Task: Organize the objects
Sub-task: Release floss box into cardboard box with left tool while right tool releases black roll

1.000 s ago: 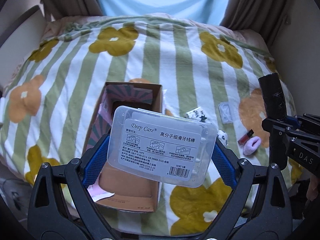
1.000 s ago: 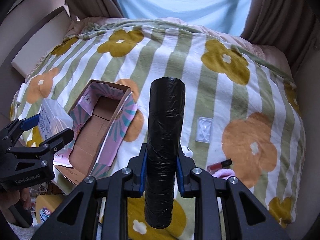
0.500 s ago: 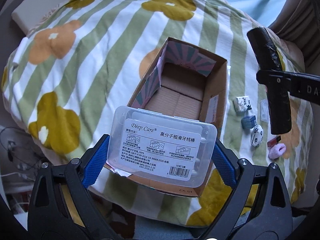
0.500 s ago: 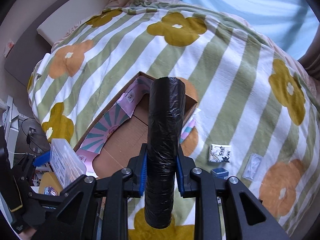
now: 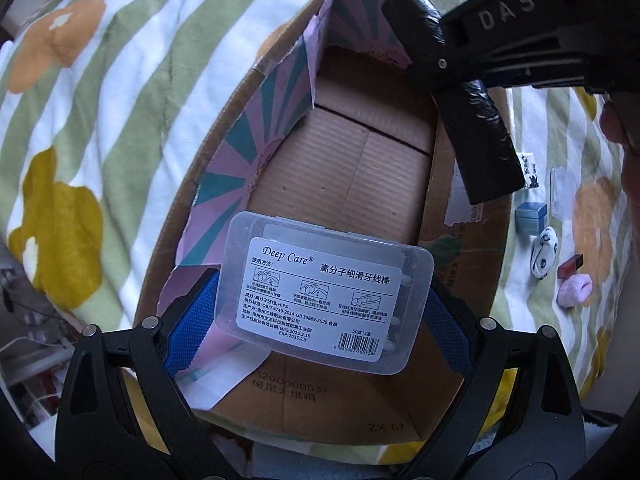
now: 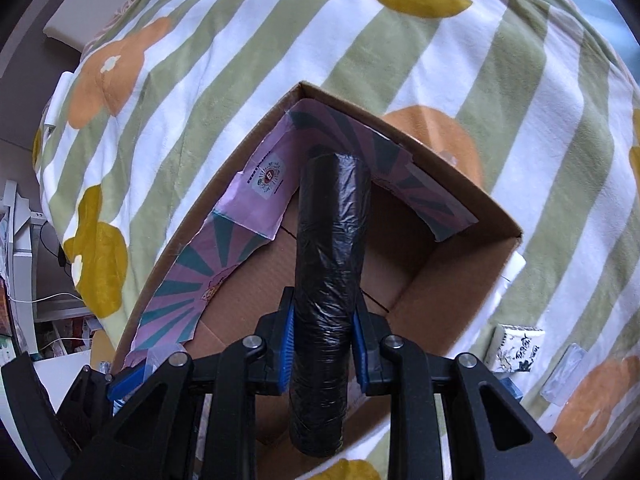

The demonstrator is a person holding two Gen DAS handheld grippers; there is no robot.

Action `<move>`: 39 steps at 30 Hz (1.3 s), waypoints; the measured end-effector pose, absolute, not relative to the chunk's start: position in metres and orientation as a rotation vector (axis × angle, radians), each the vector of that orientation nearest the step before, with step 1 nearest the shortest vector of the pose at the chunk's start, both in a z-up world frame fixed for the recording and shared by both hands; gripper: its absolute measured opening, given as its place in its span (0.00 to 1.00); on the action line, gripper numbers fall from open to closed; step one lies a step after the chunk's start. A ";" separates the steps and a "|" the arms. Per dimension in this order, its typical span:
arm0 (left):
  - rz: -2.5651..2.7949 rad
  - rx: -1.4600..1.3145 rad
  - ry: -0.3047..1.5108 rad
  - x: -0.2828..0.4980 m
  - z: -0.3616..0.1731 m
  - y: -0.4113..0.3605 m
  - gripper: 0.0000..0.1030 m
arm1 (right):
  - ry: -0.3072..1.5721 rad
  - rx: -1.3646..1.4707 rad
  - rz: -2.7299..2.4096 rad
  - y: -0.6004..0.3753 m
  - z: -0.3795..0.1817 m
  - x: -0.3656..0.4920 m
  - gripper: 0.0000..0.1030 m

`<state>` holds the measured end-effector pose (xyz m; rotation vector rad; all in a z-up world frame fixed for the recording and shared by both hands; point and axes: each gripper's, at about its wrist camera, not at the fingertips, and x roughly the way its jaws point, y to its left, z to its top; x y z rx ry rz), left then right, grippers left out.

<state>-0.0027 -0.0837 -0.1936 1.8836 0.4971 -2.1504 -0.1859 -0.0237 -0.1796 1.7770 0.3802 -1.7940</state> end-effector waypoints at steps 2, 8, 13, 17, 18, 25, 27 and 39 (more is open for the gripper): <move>-2.132 1.917 0.490 -0.009 -0.206 -0.083 0.91 | 0.402 1.789 -1.772 -0.032 -0.195 -0.190 0.22; -2.124 1.962 0.447 -0.017 -0.220 -0.073 0.91 | 0.430 1.819 -1.728 -0.041 -0.221 -0.194 0.22; -2.136 1.955 0.410 -0.018 -0.215 -0.065 0.92 | 0.432 1.805 -1.735 -0.041 -0.220 -0.192 0.23; -2.184 1.901 0.528 -0.015 -0.202 -0.066 1.00 | 0.447 1.805 -1.759 -0.040 -0.217 -0.193 0.86; -2.184 1.892 0.538 -0.014 -0.200 -0.066 1.00 | 0.421 1.799 -1.763 -0.038 -0.216 -0.193 1.00; -2.157 1.890 0.526 -0.008 -0.195 -0.063 1.00 | 0.384 1.800 -1.782 -0.028 -0.212 -0.191 1.00; -2.153 1.885 0.538 -0.006 -0.194 -0.062 1.00 | 0.385 1.798 -1.780 -0.025 -0.211 -0.190 1.00; -2.182 1.849 0.510 0.008 -0.168 -0.068 1.00 | 0.433 1.751 -1.818 -0.024 -0.169 -0.172 1.00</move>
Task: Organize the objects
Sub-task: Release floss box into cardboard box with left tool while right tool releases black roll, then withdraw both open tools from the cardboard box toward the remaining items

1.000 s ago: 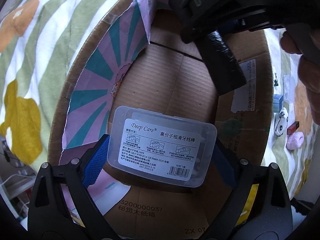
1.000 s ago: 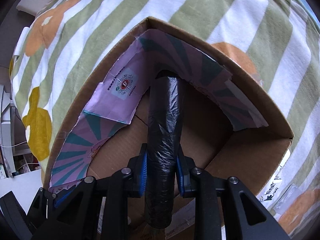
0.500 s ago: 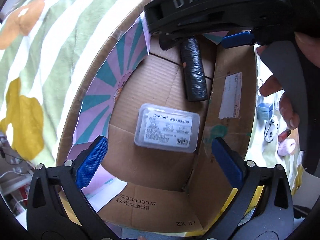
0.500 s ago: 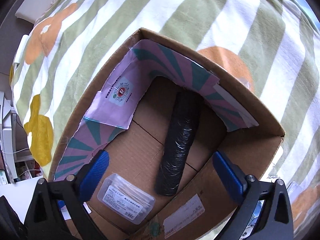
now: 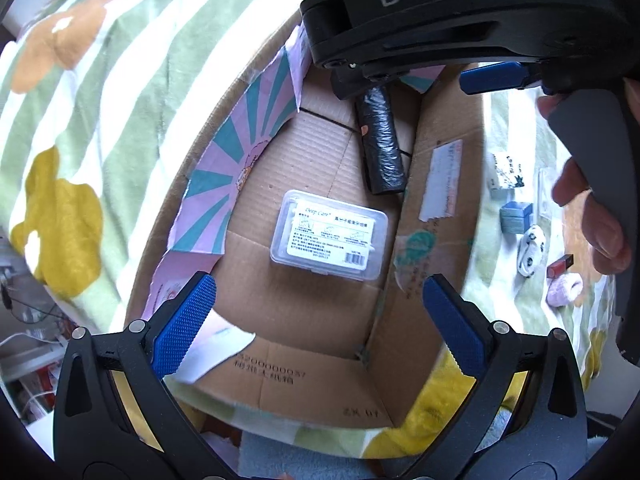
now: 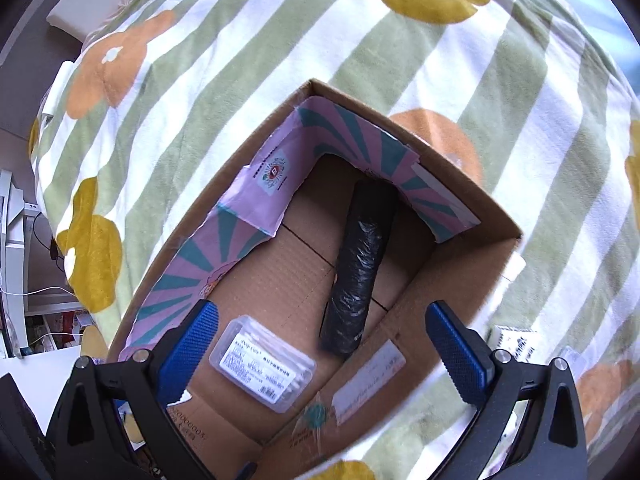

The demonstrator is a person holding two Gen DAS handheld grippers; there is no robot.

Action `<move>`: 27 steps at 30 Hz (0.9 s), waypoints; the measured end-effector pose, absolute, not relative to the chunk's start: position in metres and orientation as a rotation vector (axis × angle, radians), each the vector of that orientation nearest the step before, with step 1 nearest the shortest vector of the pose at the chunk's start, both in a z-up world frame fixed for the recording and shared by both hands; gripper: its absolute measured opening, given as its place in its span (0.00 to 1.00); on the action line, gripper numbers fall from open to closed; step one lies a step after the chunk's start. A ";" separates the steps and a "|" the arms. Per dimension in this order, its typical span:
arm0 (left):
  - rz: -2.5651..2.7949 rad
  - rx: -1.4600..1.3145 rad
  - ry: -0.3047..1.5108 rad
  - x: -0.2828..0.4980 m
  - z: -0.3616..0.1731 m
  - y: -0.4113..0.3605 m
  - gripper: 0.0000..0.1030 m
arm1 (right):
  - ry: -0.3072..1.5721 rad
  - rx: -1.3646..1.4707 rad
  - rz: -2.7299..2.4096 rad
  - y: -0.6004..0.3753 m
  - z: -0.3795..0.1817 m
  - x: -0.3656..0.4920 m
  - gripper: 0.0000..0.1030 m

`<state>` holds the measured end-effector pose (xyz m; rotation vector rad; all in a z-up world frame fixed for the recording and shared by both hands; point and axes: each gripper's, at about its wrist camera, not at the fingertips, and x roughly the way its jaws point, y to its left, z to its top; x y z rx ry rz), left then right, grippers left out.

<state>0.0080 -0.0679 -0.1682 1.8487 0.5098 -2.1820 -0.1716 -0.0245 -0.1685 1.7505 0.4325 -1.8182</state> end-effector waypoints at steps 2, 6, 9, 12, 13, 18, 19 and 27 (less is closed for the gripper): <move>-2.201 1.842 0.494 0.011 -0.158 -0.065 1.00 | 0.452 1.741 -1.835 -0.019 -0.154 -0.167 1.00; -2.249 1.837 0.434 0.012 -0.140 -0.056 1.00 | 0.454 1.721 -1.885 -0.005 -0.130 -0.156 1.00; -2.289 1.835 0.375 0.013 -0.128 -0.050 1.00 | 0.417 1.714 -1.923 0.011 -0.112 -0.147 1.00; -2.339 1.831 0.327 0.015 -0.110 -0.044 1.00 | 0.381 1.708 -1.989 0.033 -0.095 -0.140 1.00; -2.357 1.830 0.310 0.015 -0.105 -0.041 1.00 | 0.365 1.706 -2.009 0.042 -0.089 -0.138 1.00; -2.462 1.797 0.198 0.011 -0.081 -0.022 1.00 | 0.270 1.682 -2.177 0.096 -0.059 -0.125 1.00; -2.483 1.786 0.169 0.009 -0.078 -0.018 1.00 | 0.254 1.673 -2.214 0.108 -0.053 -0.123 1.00; -2.660 1.789 0.076 -0.013 -0.056 0.027 1.00 | 0.088 1.695 -2.479 0.206 -0.025 -0.100 1.00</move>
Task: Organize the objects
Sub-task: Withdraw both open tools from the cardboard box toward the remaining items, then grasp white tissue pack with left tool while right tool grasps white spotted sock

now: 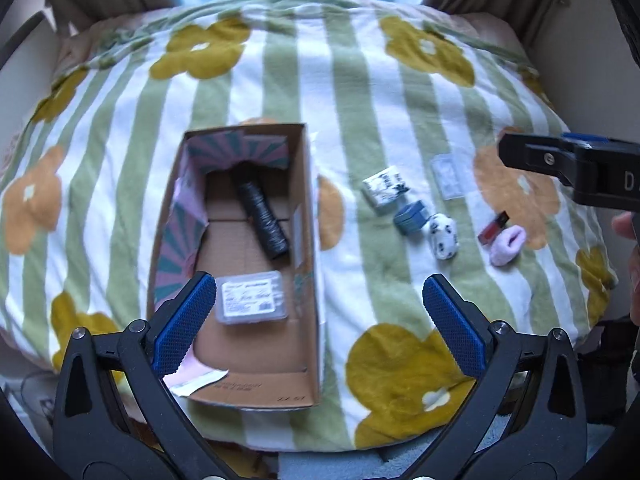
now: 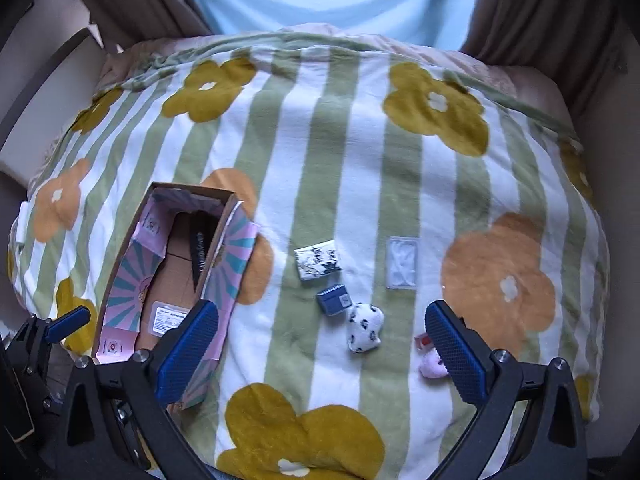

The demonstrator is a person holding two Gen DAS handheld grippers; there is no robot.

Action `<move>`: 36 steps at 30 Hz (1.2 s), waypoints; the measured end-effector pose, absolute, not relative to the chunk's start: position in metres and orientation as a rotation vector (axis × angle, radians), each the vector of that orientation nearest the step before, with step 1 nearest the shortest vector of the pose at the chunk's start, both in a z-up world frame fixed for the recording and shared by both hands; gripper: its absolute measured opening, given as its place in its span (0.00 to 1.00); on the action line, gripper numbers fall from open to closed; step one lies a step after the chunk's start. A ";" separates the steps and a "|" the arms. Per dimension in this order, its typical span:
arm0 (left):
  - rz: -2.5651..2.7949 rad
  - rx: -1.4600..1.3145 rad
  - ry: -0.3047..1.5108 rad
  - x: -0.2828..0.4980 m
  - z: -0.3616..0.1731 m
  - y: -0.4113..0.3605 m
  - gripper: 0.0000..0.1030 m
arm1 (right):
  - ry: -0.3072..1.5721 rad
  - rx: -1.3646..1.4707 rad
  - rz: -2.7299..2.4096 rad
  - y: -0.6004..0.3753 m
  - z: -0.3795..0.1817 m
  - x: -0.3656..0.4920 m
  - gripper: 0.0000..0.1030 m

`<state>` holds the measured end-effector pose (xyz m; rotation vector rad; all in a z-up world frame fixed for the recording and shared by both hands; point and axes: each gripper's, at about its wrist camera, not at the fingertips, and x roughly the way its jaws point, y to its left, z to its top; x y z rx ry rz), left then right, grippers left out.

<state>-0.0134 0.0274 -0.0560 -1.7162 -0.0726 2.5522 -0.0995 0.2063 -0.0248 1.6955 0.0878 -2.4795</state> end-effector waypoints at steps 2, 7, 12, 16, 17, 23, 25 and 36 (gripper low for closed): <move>2.537 -1.692 -0.065 -0.018 -0.054 0.039 1.00 | 0.077 1.699 -2.529 0.224 -0.022 -0.091 1.00; 2.491 -1.662 -0.060 -0.029 -0.053 0.062 1.00 | 0.019 1.700 -2.591 0.255 -0.023 -0.068 1.00; 2.473 -1.646 -0.050 -0.037 -0.051 0.078 1.00 | -0.044 1.704 -2.608 0.272 -0.027 -0.055 1.00; 2.469 -1.629 -0.052 -0.041 -0.050 0.088 1.00 | -0.059 1.672 -2.616 0.280 -0.025 -0.053 1.00; 2.468 -1.626 -0.047 -0.042 -0.051 0.090 1.00 | -0.054 1.658 -2.621 0.281 -0.024 -0.052 1.00; 2.460 -1.641 -0.078 -0.049 -0.054 0.097 1.00 | -0.022 1.623 -2.605 0.284 -0.028 -0.051 1.00; 2.457 -1.655 -0.086 -0.055 -0.057 0.098 1.00 | -0.019 1.621 -2.592 0.285 -0.032 -0.053 1.00; 2.417 -1.771 -0.130 -0.117 -0.087 0.115 1.00 | 0.005 1.655 -2.479 0.289 -0.080 -0.075 1.00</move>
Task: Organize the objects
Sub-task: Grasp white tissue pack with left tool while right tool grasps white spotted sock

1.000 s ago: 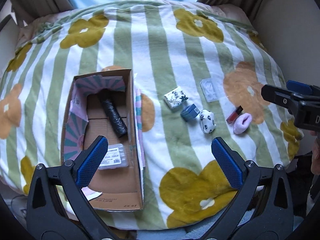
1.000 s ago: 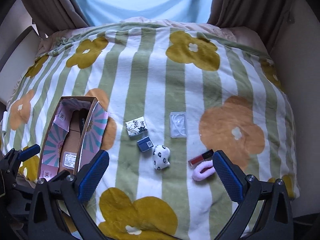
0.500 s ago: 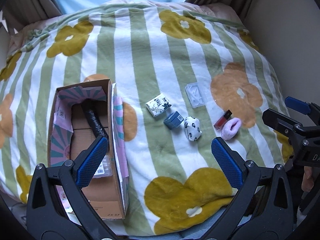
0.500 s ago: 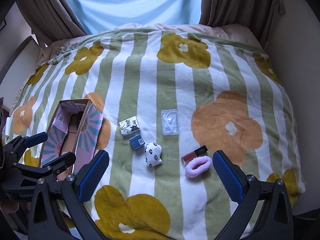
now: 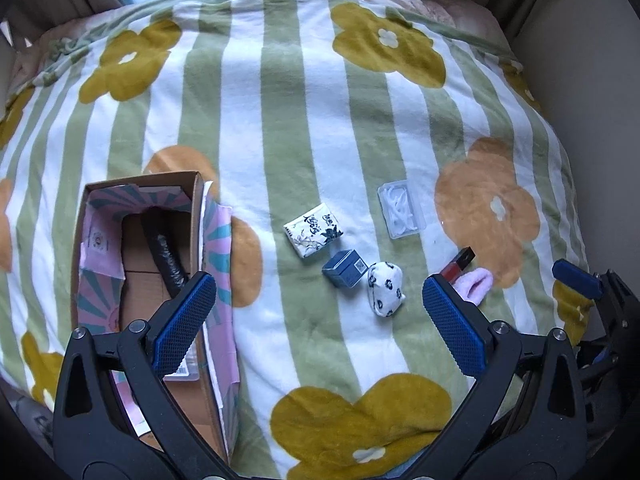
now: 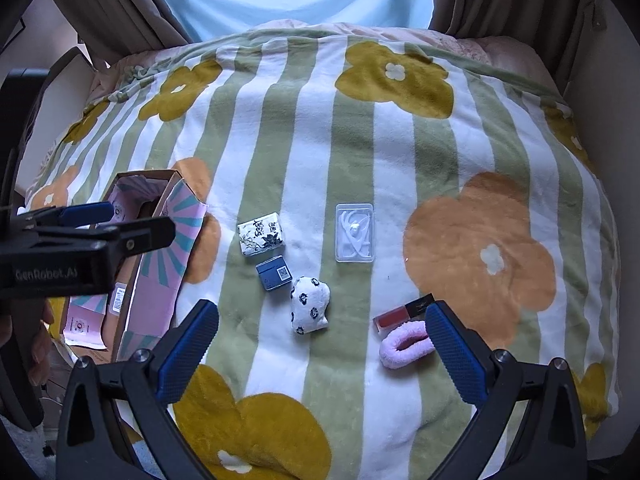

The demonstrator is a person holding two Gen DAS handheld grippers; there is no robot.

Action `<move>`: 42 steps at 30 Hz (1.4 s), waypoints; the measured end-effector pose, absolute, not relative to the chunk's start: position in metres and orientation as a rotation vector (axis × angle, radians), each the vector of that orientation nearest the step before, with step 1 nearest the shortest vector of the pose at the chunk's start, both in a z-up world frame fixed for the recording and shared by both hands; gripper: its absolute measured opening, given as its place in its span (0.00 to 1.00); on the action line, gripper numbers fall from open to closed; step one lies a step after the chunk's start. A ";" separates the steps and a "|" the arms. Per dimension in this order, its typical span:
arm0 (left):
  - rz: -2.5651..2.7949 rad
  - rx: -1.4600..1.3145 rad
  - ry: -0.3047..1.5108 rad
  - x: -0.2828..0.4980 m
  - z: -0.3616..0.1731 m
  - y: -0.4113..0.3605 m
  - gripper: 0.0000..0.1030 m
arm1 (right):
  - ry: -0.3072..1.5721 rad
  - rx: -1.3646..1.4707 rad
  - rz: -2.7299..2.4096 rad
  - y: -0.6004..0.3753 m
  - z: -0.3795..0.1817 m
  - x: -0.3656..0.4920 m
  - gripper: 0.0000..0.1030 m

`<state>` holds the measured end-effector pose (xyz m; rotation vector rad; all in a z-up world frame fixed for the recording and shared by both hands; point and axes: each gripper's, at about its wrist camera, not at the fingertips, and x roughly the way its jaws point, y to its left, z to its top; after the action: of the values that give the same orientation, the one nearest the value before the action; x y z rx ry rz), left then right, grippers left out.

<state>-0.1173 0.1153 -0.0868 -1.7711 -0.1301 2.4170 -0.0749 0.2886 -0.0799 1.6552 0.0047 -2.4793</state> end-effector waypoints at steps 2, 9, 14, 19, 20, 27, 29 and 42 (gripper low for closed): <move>2.398 -1.809 -0.144 -0.130 -0.100 0.121 1.00 | 0.007 1.662 -2.457 0.289 -0.093 -0.080 1.00; 2.326 -1.932 -0.150 -0.165 -0.153 0.140 0.95 | -0.046 1.724 -2.362 0.289 -0.146 -0.103 0.92; 2.283 -2.004 -0.144 -0.184 -0.187 0.148 0.93 | -0.043 1.779 -2.296 0.284 -0.179 -0.113 0.84; 2.253 -2.096 -0.159 -0.198 -0.220 0.145 0.92 | -0.010 1.808 -2.217 0.277 -0.209 -0.114 0.78; 2.250 -2.111 -0.174 -0.201 -0.226 0.143 0.91 | -0.008 1.817 -2.199 0.276 -0.215 -0.114 0.77; 2.227 -2.216 -0.231 -0.215 -0.266 0.143 0.91 | -0.034 1.876 -2.111 0.275 -0.250 -0.121 0.73; 2.219 -2.254 -0.259 -0.216 -0.276 0.140 0.91 | -0.030 1.884 -2.090 0.273 -0.258 -0.123 0.71; 2.202 -2.272 -0.240 -0.213 -0.298 0.136 0.61 | -0.028 1.937 -2.050 0.267 -0.279 -0.123 0.36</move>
<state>-0.2125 0.1365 -0.2979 -2.2721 -0.2398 2.2024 -0.1232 0.2667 -0.2787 1.9374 -0.0284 -2.0498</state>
